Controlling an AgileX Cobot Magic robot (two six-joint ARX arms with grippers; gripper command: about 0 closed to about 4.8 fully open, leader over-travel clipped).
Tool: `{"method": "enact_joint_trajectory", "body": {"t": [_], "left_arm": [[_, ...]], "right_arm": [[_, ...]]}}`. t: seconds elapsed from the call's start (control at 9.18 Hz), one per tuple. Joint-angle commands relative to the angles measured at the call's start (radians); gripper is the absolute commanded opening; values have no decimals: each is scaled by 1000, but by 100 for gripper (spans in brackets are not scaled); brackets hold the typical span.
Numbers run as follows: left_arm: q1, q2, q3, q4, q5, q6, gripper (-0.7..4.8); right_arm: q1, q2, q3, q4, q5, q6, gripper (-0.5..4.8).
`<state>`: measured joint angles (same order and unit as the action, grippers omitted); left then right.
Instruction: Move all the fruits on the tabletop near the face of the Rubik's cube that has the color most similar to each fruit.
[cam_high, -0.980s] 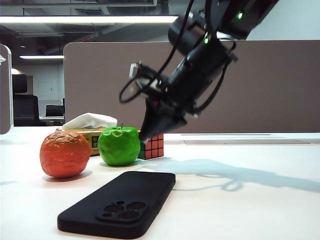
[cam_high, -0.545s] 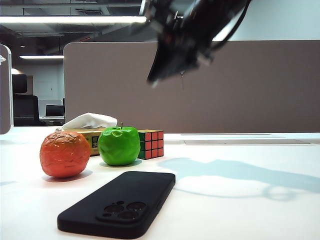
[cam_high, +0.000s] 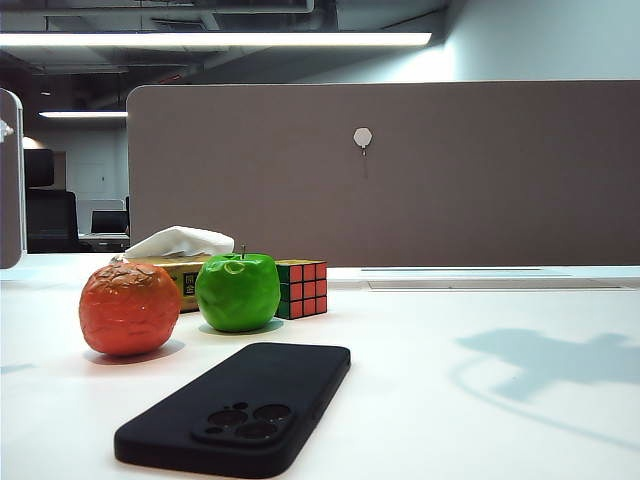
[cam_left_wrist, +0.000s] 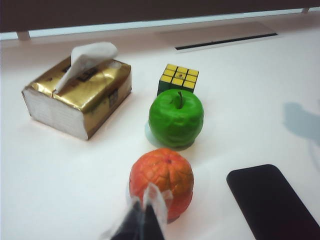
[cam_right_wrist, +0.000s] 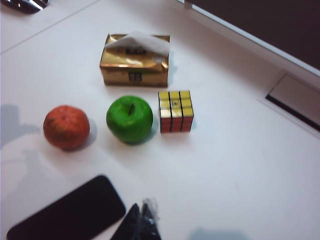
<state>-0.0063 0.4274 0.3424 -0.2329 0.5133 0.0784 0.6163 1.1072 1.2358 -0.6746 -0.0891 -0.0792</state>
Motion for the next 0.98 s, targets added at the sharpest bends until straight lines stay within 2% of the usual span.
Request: {"method": "enact_joint_trajectory", "body": {"t": [0.11,0.44,0.54,0.65,0.76,0.87,0.98], "left_arm": [[1,26,2,16,59,4,122],[1,143,2,63,56,38,122],[1,230,2,112,69,45,123],[0,285,2,167,99,44,126],[0,332,2,214,124,40,192],[-1,381,2,246,144,37,436],[-1,409,2,256,143,37,479]], "right_arm": [[4,-48,-7,-262,9,31,-1],[8,-201,-135,-140,27,79,-1],[7,-279,-187,-49,27,79,-1],[7,-296,-218,-41,14,79,-1],[8,-305,-272,11,-40,79,-1],[8,-317,-319,76,-71,79,-1],[8,-317,-319,74,-70,79,-1]]}}
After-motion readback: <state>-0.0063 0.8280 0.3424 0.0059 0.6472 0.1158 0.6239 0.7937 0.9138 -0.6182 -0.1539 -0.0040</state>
